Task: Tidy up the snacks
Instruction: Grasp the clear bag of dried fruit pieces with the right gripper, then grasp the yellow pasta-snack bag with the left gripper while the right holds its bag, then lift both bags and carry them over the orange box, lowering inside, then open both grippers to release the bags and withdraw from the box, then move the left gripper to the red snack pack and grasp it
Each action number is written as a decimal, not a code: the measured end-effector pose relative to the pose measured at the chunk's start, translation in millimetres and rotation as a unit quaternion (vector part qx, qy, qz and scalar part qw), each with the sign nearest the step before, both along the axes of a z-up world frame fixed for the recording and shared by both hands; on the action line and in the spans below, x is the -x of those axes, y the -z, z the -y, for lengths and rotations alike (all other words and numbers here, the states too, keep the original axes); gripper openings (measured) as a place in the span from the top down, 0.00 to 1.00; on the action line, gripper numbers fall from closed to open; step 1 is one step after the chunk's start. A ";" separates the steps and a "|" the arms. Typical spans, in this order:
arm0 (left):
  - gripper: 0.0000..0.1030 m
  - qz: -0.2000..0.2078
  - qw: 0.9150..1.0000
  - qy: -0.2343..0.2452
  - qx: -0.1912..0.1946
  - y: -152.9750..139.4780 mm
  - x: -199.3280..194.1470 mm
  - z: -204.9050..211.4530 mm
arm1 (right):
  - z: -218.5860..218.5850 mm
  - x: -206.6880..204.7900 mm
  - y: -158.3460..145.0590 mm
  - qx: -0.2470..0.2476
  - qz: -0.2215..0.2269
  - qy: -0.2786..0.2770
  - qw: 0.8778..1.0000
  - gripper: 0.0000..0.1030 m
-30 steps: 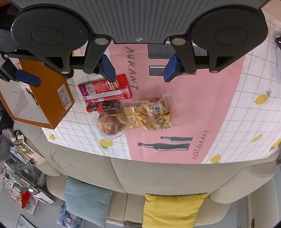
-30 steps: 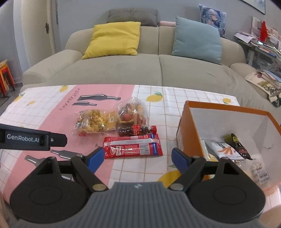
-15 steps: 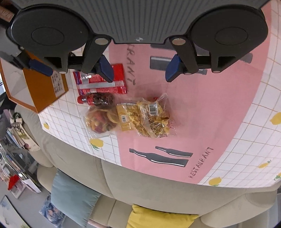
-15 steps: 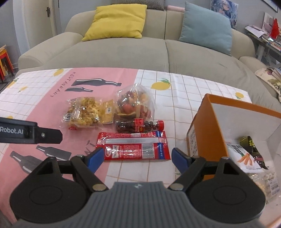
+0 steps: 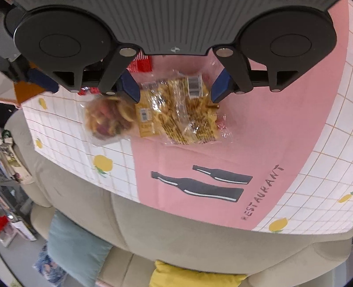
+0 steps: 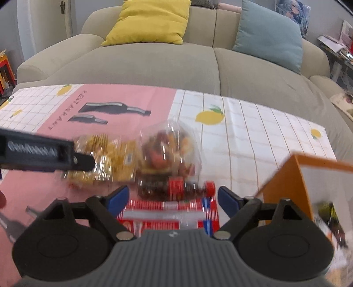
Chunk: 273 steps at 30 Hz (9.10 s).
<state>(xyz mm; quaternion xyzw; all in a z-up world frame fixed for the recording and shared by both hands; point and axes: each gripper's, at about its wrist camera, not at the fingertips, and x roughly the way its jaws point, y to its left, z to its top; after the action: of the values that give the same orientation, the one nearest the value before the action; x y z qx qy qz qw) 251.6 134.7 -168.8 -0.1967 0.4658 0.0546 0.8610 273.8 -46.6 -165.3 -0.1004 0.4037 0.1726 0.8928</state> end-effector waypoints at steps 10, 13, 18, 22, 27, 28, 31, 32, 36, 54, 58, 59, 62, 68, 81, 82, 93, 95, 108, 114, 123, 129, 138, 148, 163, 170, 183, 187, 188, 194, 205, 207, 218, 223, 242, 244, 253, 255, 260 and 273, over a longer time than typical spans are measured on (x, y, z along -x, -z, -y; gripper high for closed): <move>0.11 -0.037 0.998 -0.040 -0.024 15.7 -35.7 2.1 | -22.4 -35.6 14.0 0.038 0.020 -0.047 0.998 0.08; 0.09 -0.042 0.997 -0.037 -0.047 18.5 -40.5 5.9 | -23.8 -40.1 20.0 0.036 0.014 -0.047 0.998 0.09; 0.04 -0.055 0.996 -0.033 -0.063 26.8 -45.1 3.3 | -20.1 -43.8 24.9 0.013 0.000 -0.040 0.999 0.18; 0.06 -0.065 0.997 -0.033 -0.037 34.2 -39.1 -5.3 | -16.4 -44.0 25.1 -0.001 -0.008 -0.044 0.999 0.28; 0.24 -0.055 0.998 -0.023 -0.035 29.3 -28.0 -8.5 | -19.2 -42.1 24.4 -0.001 -0.008 -0.057 0.998 0.38; 0.26 -0.056 0.998 -0.024 -0.031 27.6 -26.7 -10.0 | -20.5 -40.8 23.9 0.002 -0.005 -0.062 0.998 0.40; 0.30 -0.054 0.998 -0.029 -0.027 20.9 -20.2 -14.1 | -21.7 -38.8 20.1 -0.002 -0.009 -0.066 0.998 0.42; 0.31 -0.050 0.998 -0.030 -0.025 18.2 -17.7 -14.9 | -21.3 -37.8 18.2 -0.006 -0.010 -0.066 0.998 0.42; 0.32 -0.037 0.999 -0.032 -0.020 9.1 -5.1 -14.1 | -22.5 -29.5 7.9 -0.010 -0.001 -0.068 0.998 0.42; 0.34 -0.004 1.000 0.000 -0.001 -33.9 71.5 11.4 | 23.4 62.2 -25.6 -0.023 0.000 -0.038 0.999 0.42; 0.34 -0.024 0.999 0.031 0.004 -27.7 91.6 22.5 | 38.6 90.3 -22.9 -0.016 -0.008 -0.034 0.999 0.42; 0.34 -0.031 0.999 0.038 0.005 -24.4 95.9 25.1 | 42.4 97.5 -21.5 -0.014 -0.013 -0.032 0.999 0.42; 0.34 -0.051 0.997 0.061 0.001 -14.9 105.4 31.4 | 51.3 113.5 -15.6 -0.014 -0.024 -0.025 0.999 0.42; 0.34 -0.072 0.991 0.105 -0.045 -3.5 117.2 49.1 | 61.7 133.4 -1.5 -0.018 -0.042 -0.011 0.999 0.42; 0.14 -0.108 0.968 0.181 -0.137 20.5 122.8 86.2 | 69.0 135.8 9.4 -0.016 -0.057 0.002 0.998 0.41; 0.14 -0.109 0.967 0.183 -0.136 22.3 123.3 87.1 | 69.1 136.4 9.2 -0.015 -0.056 0.001 0.998 0.41; 0.30 -0.085 0.978 0.159 -0.101 17.6 128.9 80.6 | 69.0 137.4 7.4 -0.016 -0.055 0.000 0.998 0.42; 0.30 -0.079 0.981 0.152 -0.095 12.2 130.8 80.1 | 68.8 138.5 3.0 -0.019 -0.052 -0.002 0.998 0.42; 0.32 -0.001 0.992 0.118 -0.043 -52.9 140.6 80.1 | 98.4 148.1 -55.5 -0.078 -0.023 0.039 0.996 0.42; 0.32 0.039 0.991 0.125 -0.029 -86.4 142.3 95.3 | 127.6 147.6 -86.4 -0.105 -0.005 0.068 0.992 0.42; 0.32 0.093 0.982 0.164 -0.017 -131.2 130.0 137.2 | 177.0 147.9 -123.3 -0.105 0.028 0.074 0.991 0.42; 0.32 0.112 0.968 0.223 -0.023 -149.0 106.4 188.2 | 216.8 131.2 -133.9 -0.075 0.036 0.088 0.993 0.42; 0.32 0.077 0.953 0.292 -0.014 -133.9 56.0 255.6 | 263.7 94.4 -120.4 -0.011 0.017 0.093 0.996 0.42; 0.32 0.008 0.938 0.345 -0.043 -86.7 25.0 301.5 | 294.3 56.5 -80.9 0.046 -0.014 0.068 0.997 0.42; 0.32 -0.052 0.930 0.358 -0.061 -38.1 -16.9 331.4 | 302.0 8.5 -25.6 0.092 -0.082 0.068 0.990 0.42; 0.29 -0.072 0.928 0.355 -0.083 -26.9 -23.1 337.8 | 306.0 0.6 -12.5 0.092 -0.093 0.075 0.989 0.40; 0.06 -0.060 0.939 0.330 -0.071 -38.9 -25.3 324.0 | 301.9 1.3 -18.0 0.111 -0.083 0.093 0.986 0.29; 0.00 -0.032 0.943 0.324 -0.067 -55.5 -20.9 316.0 | 298.7 1.2 -30.8 0.119 -0.070 0.093 0.986 0.24; 0.00 -0.028 0.944 0.323 -0.060 -58.7 -20.7 313.3 | 298.1 1.4 -33.6 0.121 -0.070 0.095 0.986 0.21; 0.00 -0.004 0.947 0.318 -0.050 -78.7 -10.4 302.4 | 295.5 9.3 -51.7 0.110 -0.064 0.119 0.985 0.20; 0.00 0.041 0.947 0.315 -0.040 -125.7 20.2 278.7 | 276.0 42.7 -88.6 0.078 -0.043 0.162 0.983 0.12; 0.00 0.042 0.949 0.312 -0.033 -132.6 26.9 269.3 | 270.5 50.5 -97.2 0.061 -0.037 0.170 0.983 0.11; 0.00 0.091 0.967 0.239 0.009 -155.3 78.1 194.5 | 230.4 101.7 -128.1 -0.027 0.027 0.201 0.979 0.07; 0.00 0.097 0.973 0.211 0.013 -150.4 98.0 159.6 | 208.9 122.2 -131.9 -0.068 0.048 0.204 0.975 0.07; 0.66 0.059 0.987 0.148 -0.031 -82.8 143.4 74.0 | 83.8 169.6 -79.4 -0.054 0.061 0.088 0.993 0.54; 0.66 0.050 0.988 0.145 -0.033 -74.9 143.6 68.1 | 74.2 169.5 -70.2 -0.045 0.050 0.070 0.995 0.63; 0.53 0.037 0.988 0.151 -0.015 -51.5 135.4 55.5 | 59.2 156.3 -40.6 -0.026 0.017 0.056 0.998 0.63; 0.51 0.042 0.987 0.156 -0.014 -49.6 131.6 53.8 | 57.7 150.7 -35.1 -0.022 0.013 0.052 0.998 0.63; 0.49 0.045 0.985 0.165 -0.013 -41.0 117.8 50.3 | 54.4 135.6 -25.4 -0.017 0.009 0.050 0.999 0.62; 0.46 0.020 0.978 0.203 -0.044 -15.0 54.9 54.4 | 45.4 69.4 0.3 -0.007 -0.012 0.046 0.999 0.54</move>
<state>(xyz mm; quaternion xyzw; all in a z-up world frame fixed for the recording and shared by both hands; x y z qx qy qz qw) 196.6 80.3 -153.8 -0.0611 0.4759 -0.1047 0.8711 204.4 -92.0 -165.6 -0.0733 0.4173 0.1355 0.8956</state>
